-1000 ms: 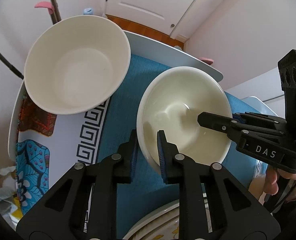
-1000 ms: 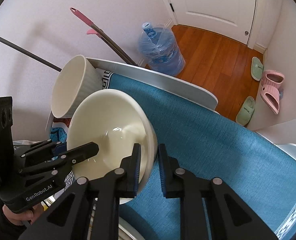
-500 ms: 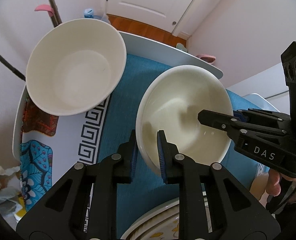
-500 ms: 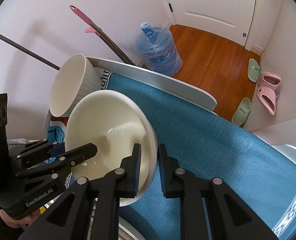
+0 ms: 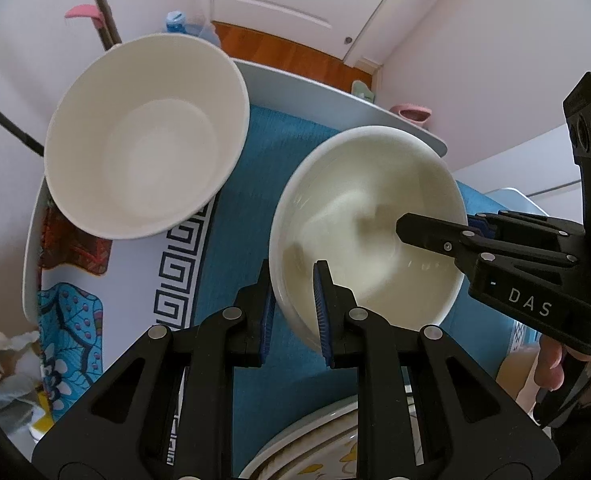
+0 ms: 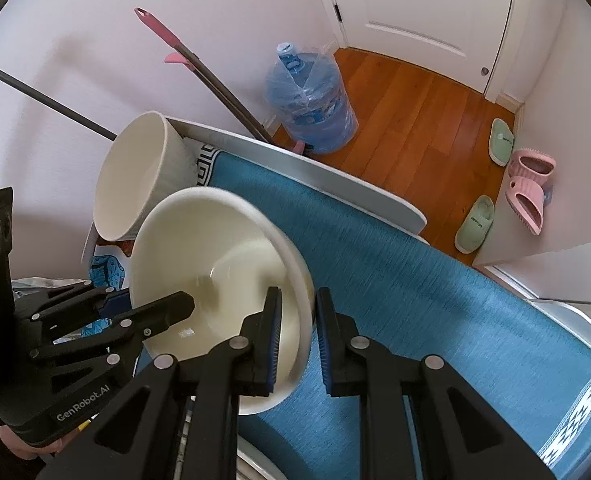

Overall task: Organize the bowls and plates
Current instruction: 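Carry the cream bowl over the beige basin and lower it inside, then open both grippers to release the cream bowl in the basin, then move to the plain white bowl and close both grippers on its rim, then carry the white bowl over the beige basin and lower it onto the cream bowl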

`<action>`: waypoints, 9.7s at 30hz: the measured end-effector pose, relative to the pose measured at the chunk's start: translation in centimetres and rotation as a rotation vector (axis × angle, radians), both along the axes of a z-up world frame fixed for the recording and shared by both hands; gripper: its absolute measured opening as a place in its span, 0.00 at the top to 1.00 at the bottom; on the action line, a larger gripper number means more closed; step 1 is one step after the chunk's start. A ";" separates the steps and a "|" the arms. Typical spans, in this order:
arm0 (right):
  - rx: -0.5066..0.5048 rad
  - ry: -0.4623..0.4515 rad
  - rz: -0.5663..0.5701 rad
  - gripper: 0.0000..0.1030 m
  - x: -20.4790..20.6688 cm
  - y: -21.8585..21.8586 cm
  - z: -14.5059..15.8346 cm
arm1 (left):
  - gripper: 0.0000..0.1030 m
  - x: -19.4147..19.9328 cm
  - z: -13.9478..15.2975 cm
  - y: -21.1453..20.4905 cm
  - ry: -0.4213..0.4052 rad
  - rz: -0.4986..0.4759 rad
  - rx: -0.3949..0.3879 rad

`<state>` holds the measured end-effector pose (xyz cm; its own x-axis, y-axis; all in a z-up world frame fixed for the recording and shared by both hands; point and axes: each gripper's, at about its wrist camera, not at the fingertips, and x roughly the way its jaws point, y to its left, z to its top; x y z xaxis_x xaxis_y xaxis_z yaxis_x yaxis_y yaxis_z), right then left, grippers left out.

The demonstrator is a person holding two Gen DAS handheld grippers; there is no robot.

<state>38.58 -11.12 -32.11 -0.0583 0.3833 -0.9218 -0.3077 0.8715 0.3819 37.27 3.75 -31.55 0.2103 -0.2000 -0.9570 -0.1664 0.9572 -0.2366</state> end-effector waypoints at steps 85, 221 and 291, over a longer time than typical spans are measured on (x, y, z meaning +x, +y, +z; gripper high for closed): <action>-0.080 0.172 -0.344 0.86 -22.5 -31.4 3.2 | 0.85 -11.1 1.0 -35.9 0.131 -0.441 0.124; 0.206 -0.375 -0.236 0.76 -13.2 -17.4 17.9 | 0.76 -12.2 17.3 -17.2 -0.421 0.066 0.030; 0.035 -0.284 -0.510 0.76 -26.6 -32.5 11.0 | 0.75 -18.1 9.4 -34.1 -0.232 -0.368 0.206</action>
<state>11.97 -43.58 -21.12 0.3893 0.3285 -0.8605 0.0528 0.9247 0.3769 19.15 -30.40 -22.18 0.3742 -0.1126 -0.9205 0.2269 0.9735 -0.0269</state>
